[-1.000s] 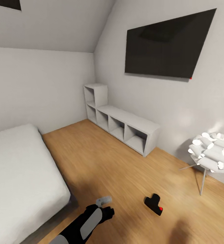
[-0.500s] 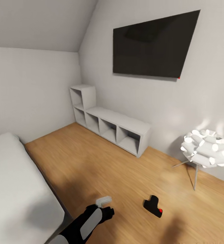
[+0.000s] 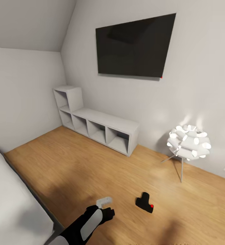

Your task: Attach the digital camera to the camera tripod in the bedroom.

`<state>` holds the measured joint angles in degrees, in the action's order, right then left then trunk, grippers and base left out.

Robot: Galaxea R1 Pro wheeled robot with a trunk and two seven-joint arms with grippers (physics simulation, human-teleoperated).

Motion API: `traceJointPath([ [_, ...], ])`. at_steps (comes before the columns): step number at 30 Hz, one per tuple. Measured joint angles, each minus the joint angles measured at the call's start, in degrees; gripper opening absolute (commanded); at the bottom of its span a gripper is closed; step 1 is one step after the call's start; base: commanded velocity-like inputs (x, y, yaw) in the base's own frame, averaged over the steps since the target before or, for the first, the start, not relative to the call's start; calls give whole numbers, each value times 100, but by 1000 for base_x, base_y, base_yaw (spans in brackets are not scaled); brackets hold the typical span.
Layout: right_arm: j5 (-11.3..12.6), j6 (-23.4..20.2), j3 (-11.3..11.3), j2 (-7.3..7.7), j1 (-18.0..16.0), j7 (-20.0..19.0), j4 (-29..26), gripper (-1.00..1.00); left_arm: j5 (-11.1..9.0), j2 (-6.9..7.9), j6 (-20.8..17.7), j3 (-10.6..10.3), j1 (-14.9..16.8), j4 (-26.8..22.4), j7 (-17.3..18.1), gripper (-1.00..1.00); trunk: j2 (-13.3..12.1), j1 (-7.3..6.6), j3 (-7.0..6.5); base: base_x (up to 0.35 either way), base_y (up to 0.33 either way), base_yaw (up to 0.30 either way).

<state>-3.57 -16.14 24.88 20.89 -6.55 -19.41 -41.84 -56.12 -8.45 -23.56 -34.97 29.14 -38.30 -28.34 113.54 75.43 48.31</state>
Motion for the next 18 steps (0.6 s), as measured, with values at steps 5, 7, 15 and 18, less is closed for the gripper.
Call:
traceJointPath([
  [5,0,-6,0,-1,1,0,0,100,-6,22,-16,5,3,-8,-20,100,0,0,0,1,2,-262],
  [7,0,-5,0,-6,1,0,0,100,-1,30,-41,20,10,-29,-33,100,0,0,0,0,1,-262],
  [15,0,-12,14,-7,-3,0,0,100,-6,252,-694,136,424,-38,-106,100,0,0,0,0,0,-262],
  [18,0,-21,90,-15,-5,4,0,100,0,350,-802,225,492,-28,-105,100,0,0,0,0,0,-262],
])
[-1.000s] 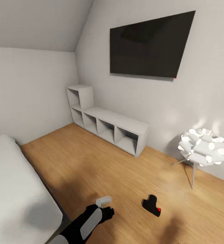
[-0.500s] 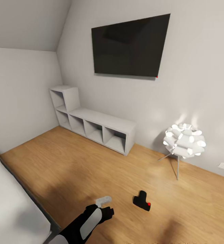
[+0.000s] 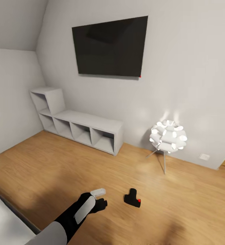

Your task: Attach the digital camera to the camera tripod in the bedroom.

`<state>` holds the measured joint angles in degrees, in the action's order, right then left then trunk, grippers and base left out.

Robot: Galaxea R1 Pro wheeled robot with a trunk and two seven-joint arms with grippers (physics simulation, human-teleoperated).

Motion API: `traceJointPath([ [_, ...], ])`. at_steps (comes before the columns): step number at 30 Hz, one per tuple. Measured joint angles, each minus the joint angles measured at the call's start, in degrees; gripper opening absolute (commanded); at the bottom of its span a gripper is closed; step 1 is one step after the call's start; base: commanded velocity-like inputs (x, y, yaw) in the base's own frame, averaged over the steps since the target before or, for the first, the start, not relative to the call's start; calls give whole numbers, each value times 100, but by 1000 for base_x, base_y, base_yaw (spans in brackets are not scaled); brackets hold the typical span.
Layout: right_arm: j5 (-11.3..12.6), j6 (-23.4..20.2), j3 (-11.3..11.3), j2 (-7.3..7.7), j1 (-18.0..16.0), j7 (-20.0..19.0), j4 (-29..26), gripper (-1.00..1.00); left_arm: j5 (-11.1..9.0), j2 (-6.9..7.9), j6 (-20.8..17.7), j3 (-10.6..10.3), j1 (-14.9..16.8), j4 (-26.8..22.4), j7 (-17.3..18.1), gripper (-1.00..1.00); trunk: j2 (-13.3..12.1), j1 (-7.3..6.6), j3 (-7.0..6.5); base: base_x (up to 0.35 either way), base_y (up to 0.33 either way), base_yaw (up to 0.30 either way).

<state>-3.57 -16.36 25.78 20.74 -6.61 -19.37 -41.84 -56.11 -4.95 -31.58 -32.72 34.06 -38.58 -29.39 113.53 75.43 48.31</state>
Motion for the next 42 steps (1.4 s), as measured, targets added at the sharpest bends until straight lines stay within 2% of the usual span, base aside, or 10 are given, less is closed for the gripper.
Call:
traceJointPath([
  [7,-9,17,117,-23,-2,-6,-4,100,30,83,-12,34,-8,8,-17,100,0,0,0,0,0,-262],
  [11,-13,20,135,-28,-2,-9,-7,100,32,100,225,38,-98,9,6,100,0,0,0,0,0,-262],
  [12,-15,30,143,-29,-2,-18,-8,100,27,119,473,46,-230,16,14,100,0,0,1,0,0,-262],
  [16,-15,36,145,-30,-2,-20,-8,100,29,136,550,48,-276,18,18,100,0,0,0,0,0,-262],
  [42,-18,45,146,-34,-2,-21,-7,100,27,147,629,41,-324,19,17,100,0,0,0,5,17,-262],
])
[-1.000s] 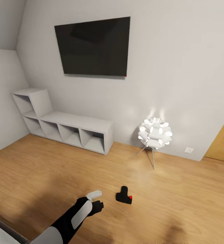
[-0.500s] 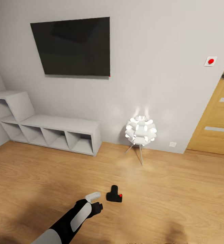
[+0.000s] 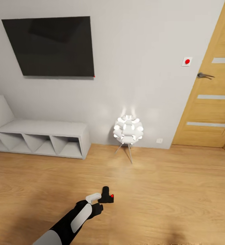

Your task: Attach the digital camera to the camera tripod in the bedroom.

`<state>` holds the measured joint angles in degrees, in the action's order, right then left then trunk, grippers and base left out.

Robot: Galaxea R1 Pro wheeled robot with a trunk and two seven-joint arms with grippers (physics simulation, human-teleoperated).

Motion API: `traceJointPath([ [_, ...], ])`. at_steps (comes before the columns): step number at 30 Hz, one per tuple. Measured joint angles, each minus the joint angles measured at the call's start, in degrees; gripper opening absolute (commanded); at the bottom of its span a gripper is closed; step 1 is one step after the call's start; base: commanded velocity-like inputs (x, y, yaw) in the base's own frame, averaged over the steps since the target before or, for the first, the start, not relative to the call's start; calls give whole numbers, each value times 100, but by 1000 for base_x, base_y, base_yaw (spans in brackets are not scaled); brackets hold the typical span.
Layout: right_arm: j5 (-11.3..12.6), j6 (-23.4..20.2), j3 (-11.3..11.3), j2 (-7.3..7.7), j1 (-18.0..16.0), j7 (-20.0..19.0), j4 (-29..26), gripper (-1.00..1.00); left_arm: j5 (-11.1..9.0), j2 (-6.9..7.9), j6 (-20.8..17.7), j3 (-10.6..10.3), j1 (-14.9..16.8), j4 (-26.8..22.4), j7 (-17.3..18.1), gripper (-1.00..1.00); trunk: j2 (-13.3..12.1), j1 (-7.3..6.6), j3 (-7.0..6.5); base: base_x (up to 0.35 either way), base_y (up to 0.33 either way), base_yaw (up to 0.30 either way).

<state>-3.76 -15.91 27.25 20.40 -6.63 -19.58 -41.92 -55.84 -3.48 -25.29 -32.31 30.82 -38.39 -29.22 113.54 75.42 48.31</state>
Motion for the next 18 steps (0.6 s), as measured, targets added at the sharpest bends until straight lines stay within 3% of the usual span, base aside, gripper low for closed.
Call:
traceJointPath([
  [8,1,-5,-1,3,0,0,1,100,0,0,0,-4,0,0,2,100,0,-1,0,96,203,-262],
  [18,7,-1,-1,4,0,-2,2,100,0,0,0,-8,0,0,7,100,0,-2,0,187,241,-262],
])
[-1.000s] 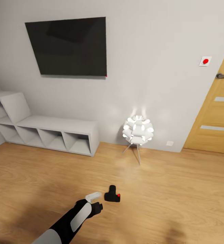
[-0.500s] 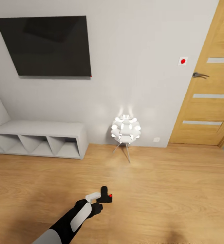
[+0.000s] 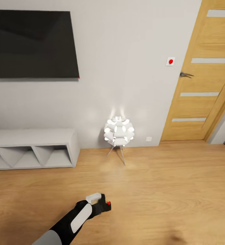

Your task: Attach the digital camera to the camera tripod in the bedroom.

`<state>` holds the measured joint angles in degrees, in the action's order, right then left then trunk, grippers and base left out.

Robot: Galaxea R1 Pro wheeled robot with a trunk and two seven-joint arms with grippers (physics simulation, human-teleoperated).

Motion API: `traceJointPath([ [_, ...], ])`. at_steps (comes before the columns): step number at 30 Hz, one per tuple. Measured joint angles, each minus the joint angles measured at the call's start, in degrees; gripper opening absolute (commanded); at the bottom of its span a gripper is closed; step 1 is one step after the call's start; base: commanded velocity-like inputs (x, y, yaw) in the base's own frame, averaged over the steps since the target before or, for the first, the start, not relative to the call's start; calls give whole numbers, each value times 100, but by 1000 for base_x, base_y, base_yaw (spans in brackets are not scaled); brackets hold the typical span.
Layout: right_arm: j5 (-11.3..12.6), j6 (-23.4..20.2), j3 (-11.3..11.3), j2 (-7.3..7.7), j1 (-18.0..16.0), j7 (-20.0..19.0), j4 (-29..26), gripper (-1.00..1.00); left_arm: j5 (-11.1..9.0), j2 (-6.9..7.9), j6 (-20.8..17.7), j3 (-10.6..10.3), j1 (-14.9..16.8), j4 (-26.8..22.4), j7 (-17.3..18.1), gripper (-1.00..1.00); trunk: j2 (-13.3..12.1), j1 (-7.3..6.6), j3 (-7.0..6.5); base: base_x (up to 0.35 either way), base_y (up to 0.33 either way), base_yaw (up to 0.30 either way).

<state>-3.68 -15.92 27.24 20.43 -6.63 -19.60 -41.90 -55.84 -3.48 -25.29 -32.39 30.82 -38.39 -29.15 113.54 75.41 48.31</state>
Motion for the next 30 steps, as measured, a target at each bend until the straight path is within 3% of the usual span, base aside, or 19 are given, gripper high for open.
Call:
traceJointPath([
  [30,0,5,1,-9,8,-14,-11,100,0,-9,-7,-1,0,0,-7,100,0,1,0,40,42,-262],
])
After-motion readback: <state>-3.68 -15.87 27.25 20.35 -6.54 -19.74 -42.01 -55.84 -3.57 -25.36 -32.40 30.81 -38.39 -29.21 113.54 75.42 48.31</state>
